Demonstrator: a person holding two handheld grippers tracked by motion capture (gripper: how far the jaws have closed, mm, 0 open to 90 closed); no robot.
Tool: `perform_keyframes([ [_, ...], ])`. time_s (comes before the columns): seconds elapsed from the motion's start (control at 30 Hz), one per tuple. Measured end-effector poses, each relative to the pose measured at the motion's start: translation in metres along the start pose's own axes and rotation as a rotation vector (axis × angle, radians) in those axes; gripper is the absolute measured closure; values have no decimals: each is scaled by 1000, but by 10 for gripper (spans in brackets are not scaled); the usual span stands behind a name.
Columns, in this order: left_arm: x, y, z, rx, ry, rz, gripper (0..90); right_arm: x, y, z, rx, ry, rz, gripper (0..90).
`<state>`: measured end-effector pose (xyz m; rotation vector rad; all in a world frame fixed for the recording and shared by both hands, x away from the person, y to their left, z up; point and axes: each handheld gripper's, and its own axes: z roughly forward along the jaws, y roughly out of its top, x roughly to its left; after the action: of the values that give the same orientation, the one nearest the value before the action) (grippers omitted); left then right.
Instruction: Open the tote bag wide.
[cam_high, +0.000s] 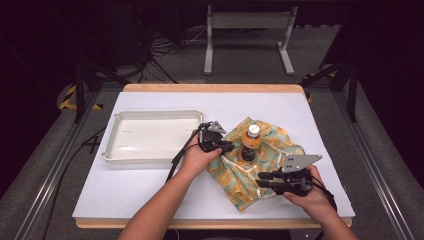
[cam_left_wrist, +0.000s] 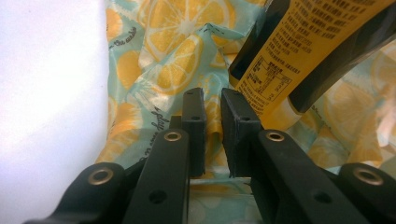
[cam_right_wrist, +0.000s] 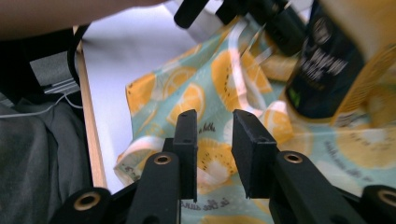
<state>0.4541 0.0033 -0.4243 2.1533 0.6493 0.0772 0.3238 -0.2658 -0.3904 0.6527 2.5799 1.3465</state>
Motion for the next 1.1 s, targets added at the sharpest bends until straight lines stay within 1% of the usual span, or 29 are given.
perform_keyframes([
  [0.13,1,0,-1,-3,0,0,804,-4,9,-16,-50,-29,-2,678],
  [0.17,1,0,-1,-5,-1,-2,804,-4,9,-16,-50,-29,-2,678],
  [0.3,1,0,-2,-11,-2,-4,806,-10,20,-38,-110,-109,-29,702],
  [0.33,1,0,-2,-10,-2,-6,807,-11,22,-41,-120,-119,-30,713],
  [0.43,1,0,-2,-11,-4,-4,807,-19,28,-49,-147,-157,-24,732],
  [0.53,1,1,-1,-15,-1,-1,809,-30,33,-52,-168,-187,2,747],
  [0.6,1,1,-1,-19,-2,-3,810,-40,34,-49,-172,-216,27,762],
  [0.67,1,1,-1,-20,-2,-3,810,-51,35,-44,-178,-232,59,774],
  [0.77,1,1,-1,-20,1,-4,812,-64,37,-33,-174,-254,85,774],
  [0.8,2,1,-2,-21,4,-6,812,-64,37,-33,-174,-254,85,774],
  [0.87,3,0,-1,-25,5,-9,811,-76,37,-20,-169,-262,110,742],
  [0.9,3,0,-1,-25,5,-9,812,-76,37,-20,-169,-262,110,742],
  [0.93,4,0,-1,-24,8,-8,812,-81,36,-13,-163,-263,113,729],
  [1.0,5,0,1,-28,15,-10,811,-87,35,-4,-155,-268,112,689],
  [1.03,5,0,1,-26,19,-6,811,-91,33,3,-142,-266,122,677],
  [1.1,5,-1,1,-23,19,-5,810,-96,31,12,-111,-278,120,664],
])
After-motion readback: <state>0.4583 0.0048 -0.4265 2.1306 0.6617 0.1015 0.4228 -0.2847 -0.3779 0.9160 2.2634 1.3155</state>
